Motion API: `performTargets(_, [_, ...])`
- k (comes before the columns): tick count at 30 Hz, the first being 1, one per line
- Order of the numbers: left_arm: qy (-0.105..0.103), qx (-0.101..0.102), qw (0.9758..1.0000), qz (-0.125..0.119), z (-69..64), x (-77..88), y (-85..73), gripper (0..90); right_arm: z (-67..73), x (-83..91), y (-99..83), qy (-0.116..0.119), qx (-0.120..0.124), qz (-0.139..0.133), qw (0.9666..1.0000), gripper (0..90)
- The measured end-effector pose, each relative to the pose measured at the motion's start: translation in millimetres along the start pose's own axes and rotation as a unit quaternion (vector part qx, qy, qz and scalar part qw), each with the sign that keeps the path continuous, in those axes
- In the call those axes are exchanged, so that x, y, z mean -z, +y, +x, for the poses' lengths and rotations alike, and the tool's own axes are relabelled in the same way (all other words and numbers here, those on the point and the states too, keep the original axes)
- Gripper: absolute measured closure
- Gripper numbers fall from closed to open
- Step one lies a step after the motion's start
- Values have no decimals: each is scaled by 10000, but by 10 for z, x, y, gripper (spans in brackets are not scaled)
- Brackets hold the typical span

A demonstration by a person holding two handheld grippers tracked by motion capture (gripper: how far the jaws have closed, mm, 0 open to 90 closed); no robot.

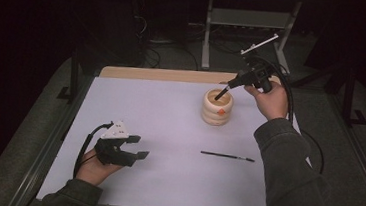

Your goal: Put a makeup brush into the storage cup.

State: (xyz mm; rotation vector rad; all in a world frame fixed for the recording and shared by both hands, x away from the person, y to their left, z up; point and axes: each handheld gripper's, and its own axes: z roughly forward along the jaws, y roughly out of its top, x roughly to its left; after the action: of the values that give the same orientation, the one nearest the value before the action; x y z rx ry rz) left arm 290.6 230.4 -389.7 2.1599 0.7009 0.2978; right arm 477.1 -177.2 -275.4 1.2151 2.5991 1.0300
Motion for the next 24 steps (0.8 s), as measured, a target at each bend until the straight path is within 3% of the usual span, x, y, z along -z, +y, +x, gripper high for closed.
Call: performTargets(24, [1,-36,10000,-4,-11,-1,6,365,-30,-162,-73,-18,-72,74,9999,763])
